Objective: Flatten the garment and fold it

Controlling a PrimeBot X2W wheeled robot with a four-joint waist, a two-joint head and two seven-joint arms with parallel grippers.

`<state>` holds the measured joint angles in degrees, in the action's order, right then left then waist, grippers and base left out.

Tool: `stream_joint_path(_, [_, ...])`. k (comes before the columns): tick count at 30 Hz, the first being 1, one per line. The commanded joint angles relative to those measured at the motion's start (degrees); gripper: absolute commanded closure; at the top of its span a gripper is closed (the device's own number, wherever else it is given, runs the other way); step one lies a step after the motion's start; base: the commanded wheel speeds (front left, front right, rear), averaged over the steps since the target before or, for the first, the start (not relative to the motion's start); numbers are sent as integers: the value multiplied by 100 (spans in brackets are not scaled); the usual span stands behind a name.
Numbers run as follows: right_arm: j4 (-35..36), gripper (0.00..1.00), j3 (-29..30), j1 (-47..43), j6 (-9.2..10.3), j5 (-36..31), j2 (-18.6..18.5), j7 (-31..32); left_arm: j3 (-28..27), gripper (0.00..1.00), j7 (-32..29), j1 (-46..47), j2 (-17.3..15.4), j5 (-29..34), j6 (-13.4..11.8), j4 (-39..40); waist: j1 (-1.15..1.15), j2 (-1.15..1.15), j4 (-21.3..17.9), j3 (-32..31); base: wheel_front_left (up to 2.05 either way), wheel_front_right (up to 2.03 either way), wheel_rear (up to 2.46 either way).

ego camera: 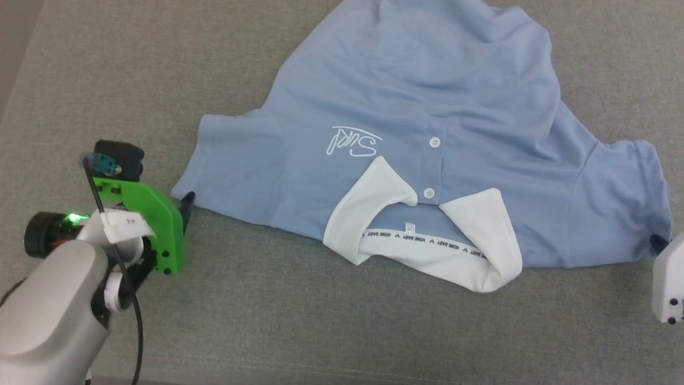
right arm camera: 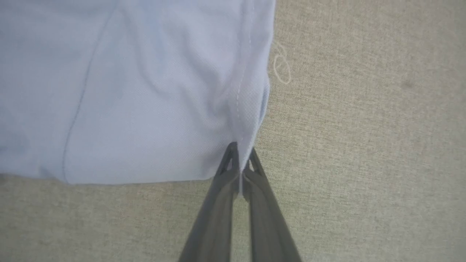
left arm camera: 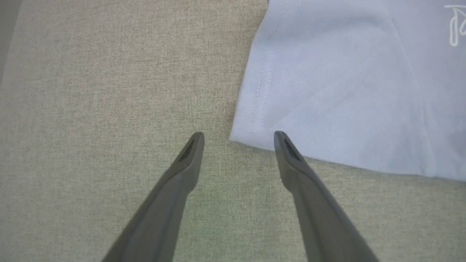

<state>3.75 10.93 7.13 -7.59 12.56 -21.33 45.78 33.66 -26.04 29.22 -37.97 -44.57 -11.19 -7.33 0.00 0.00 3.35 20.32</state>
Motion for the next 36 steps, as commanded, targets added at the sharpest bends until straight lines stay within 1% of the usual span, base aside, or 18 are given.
stream_joint_path(1, [40,100,-20,88,10,-38,44,-56,15,0,-109,123,-59,-33,29,-54,0,0,-93,94,0,0,0])
stream_joint_path(6, [53,100,-31,108,10,-87,126,-124,105,0,-389,247,-112,-37,61,-214,0,0,-194,233,0,0,0])
stream_joint_path(13, [15,100,-15,135,10,-141,207,-210,182,0,-426,246,-143,11,74,-368,0,0,-290,385,0,0,0])
stream_joint_path(19, [-2,100,-11,153,10,-172,225,-240,317,0,-657,170,-123,-58,120,-531,0,0,-328,463,0,0,0])
stream_joint_path(20, [-6,100,-12,155,10,-175,222,-241,344,33,-722,150,-108,-100,148,-551,0,0,-330,467,0,0,0])
stream_joint_path(21, [-11,100,-15,159,10,-178,219,-243,371,93,-773,136,-94,-141,196,-559,0,0,-332,471,0,0,0])
stream_joint_path(22, [-17,100,-15,161,10,-179,216,-245,375,100,-782,130,-76,-174,225,-561,0,0,-331,468,0,0,0])
stream_joint_path(25, [-53,100,-23,155,10,-184,187,-257,339,100,-748,87,13,-302,252,-573,0,0,-316,395,0,0,0])
stream_joint_path(28, [-72,100,-52,166,10,-150,132,-292,318,100,-612,44,29,-298,258,-580,0,0,-297,257,0,0,0])
stream_joint_path(32, [-88,100,-108,213,10,-40,14,-354,243,100,-300,-19,10,-257,269,-512,0,0,-259,-7,0,0,0])
stream_joint_path(36, [-55,100,-203,278,10,203,-169,-451,130,100,116,-81,-47,-171,265,-289,0,0,-216,-298,0,0,0])
